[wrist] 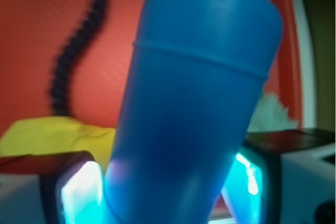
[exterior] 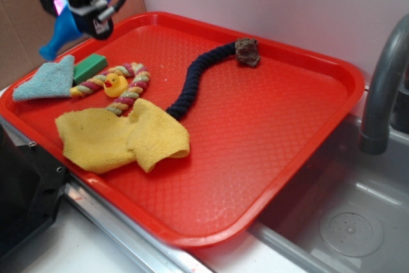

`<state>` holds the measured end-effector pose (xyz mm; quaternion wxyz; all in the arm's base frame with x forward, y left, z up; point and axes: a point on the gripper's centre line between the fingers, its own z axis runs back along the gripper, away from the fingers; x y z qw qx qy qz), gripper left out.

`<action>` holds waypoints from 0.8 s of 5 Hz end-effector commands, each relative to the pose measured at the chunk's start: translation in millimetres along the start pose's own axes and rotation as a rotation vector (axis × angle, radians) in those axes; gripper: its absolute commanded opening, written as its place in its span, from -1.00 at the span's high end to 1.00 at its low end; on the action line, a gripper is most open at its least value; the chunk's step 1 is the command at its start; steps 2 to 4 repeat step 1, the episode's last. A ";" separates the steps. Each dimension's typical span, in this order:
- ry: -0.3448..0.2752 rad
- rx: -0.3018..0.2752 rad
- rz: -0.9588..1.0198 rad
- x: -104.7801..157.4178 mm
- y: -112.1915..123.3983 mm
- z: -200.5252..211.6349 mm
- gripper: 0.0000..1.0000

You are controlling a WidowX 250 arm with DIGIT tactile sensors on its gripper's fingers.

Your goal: Grab the blue bottle.

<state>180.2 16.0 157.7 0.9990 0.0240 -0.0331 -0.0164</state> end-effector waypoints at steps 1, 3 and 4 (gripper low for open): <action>0.072 -0.026 -0.041 11.1 -14.3 66.8 1.00; 0.072 -0.026 -0.041 11.1 -14.3 66.8 1.00; 0.072 -0.026 -0.041 11.1 -14.3 66.8 1.00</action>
